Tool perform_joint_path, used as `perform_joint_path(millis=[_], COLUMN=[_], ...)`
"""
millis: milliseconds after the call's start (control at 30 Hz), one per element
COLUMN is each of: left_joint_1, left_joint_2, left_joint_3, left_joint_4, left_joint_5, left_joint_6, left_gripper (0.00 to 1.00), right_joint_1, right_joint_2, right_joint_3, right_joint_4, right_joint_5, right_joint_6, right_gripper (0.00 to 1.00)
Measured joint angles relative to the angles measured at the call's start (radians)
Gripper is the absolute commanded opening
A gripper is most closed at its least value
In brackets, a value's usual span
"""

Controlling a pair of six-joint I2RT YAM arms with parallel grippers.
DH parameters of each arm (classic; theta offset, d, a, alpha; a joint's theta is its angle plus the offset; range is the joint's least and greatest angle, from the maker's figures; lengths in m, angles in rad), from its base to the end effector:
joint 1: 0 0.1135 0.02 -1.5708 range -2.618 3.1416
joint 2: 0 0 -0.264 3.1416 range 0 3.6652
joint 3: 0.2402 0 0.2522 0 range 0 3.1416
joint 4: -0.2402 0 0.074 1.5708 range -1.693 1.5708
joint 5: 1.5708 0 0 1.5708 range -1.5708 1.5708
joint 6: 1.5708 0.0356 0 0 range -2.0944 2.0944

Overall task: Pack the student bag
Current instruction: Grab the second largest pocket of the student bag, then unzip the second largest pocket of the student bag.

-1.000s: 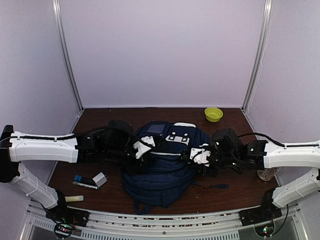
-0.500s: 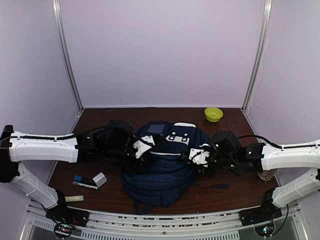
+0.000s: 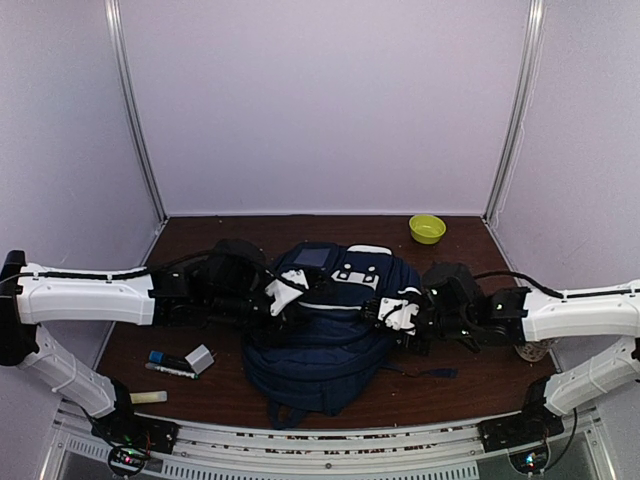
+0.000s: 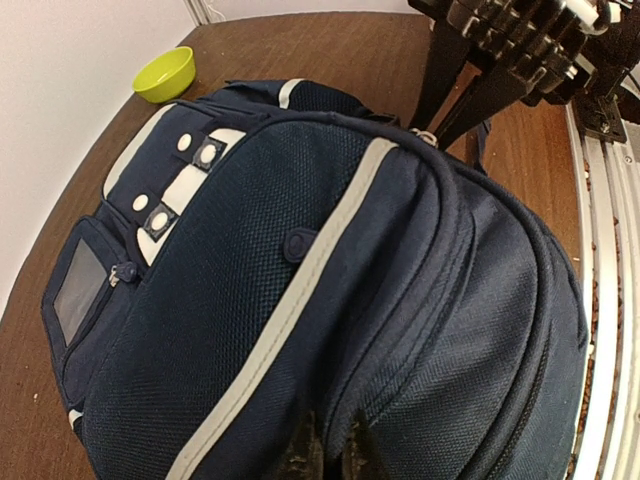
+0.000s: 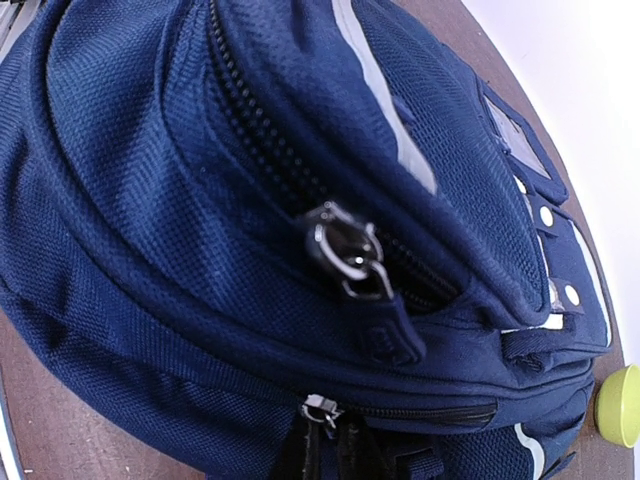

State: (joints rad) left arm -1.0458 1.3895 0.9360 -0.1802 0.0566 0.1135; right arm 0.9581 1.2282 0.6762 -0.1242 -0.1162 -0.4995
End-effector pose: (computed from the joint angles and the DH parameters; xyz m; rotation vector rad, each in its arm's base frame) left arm 0.1522 -0.2668 0.2549 1.2676 1.8770 -0.5725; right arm 0.1442 0.2123 0.2163 -1.5576 1.6497 0.3758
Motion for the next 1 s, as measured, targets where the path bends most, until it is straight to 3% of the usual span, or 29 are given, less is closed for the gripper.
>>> perform_joint_path(millis=[567, 1000], left_joint_1=[0.0, 0.0], left_joint_2=[0.009, 0.02], left_joint_3=[0.002, 0.02], left_joint_4=[0.008, -0.002], left_joint_5=[0.029, 0.074], left_joint_6=[-0.017, -0.033], left_gripper=[0.0, 0.0], right_joint_1=[0.014, 0.15], right_joint_2=[-0.135, -0.17], right_joint_3=[-0.002, 0.007], right_joint_4=[-0.09, -0.127], right_joint_5=[-0.027, -0.014], right_joint_6=[0.11, 0.219], right_gripper=[0.0, 0.0])
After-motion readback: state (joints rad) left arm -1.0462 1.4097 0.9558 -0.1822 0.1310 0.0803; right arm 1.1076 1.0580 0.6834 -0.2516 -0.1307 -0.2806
